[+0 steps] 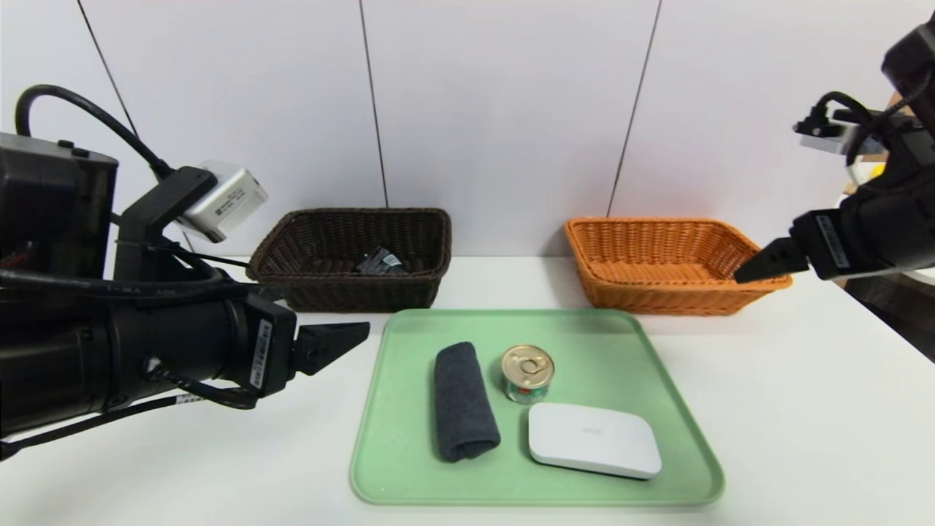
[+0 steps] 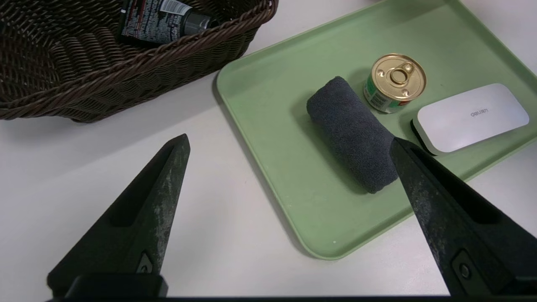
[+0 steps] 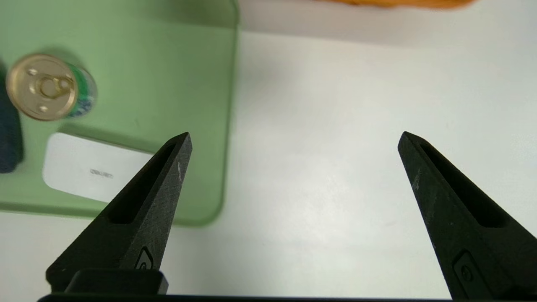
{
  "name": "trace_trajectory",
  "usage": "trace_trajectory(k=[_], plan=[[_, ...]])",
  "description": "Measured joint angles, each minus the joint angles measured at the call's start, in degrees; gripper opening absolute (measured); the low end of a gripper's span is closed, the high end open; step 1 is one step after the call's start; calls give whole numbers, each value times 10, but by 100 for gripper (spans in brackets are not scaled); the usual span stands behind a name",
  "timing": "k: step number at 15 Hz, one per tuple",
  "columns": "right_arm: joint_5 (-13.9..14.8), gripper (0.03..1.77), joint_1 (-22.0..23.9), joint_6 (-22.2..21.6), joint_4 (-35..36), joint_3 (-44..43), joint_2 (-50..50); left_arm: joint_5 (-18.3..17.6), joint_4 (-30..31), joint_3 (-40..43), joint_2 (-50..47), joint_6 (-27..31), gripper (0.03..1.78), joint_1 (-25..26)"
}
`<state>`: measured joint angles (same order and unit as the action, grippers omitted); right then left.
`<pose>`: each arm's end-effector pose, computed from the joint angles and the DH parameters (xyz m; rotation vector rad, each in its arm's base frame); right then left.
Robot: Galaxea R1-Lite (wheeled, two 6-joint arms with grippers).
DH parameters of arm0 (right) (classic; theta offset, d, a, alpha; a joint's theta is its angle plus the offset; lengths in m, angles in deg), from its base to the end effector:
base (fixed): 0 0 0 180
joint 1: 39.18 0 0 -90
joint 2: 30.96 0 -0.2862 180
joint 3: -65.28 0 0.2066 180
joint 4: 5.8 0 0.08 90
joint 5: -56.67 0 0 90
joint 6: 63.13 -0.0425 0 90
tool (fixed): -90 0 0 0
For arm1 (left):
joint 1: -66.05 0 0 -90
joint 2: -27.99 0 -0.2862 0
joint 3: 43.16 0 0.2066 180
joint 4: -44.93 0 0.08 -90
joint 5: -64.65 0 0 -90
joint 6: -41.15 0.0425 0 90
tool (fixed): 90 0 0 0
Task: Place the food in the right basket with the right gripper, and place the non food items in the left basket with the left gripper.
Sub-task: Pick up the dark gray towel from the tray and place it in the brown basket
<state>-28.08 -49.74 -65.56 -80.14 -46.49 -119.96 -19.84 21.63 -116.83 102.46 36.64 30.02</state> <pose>0.2578 0.0441 0.2703 -0.0843 0.8931 0.0674 0.1978 -0.1388 0.2229 0.0751 0.4179 -0.5083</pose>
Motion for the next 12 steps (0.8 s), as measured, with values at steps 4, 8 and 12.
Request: trace_trajectory(k=[4,8,12], plan=[[1,169,66,5,-26,58,57,34,-2,-16,46,-30,169,-44],[4,169,113,2,-26,111,104,124,-23,-69,115,-100,169,-98],[4,169,147,2,-23,163,153,146,-127,-153,179,-187,169,-132]])
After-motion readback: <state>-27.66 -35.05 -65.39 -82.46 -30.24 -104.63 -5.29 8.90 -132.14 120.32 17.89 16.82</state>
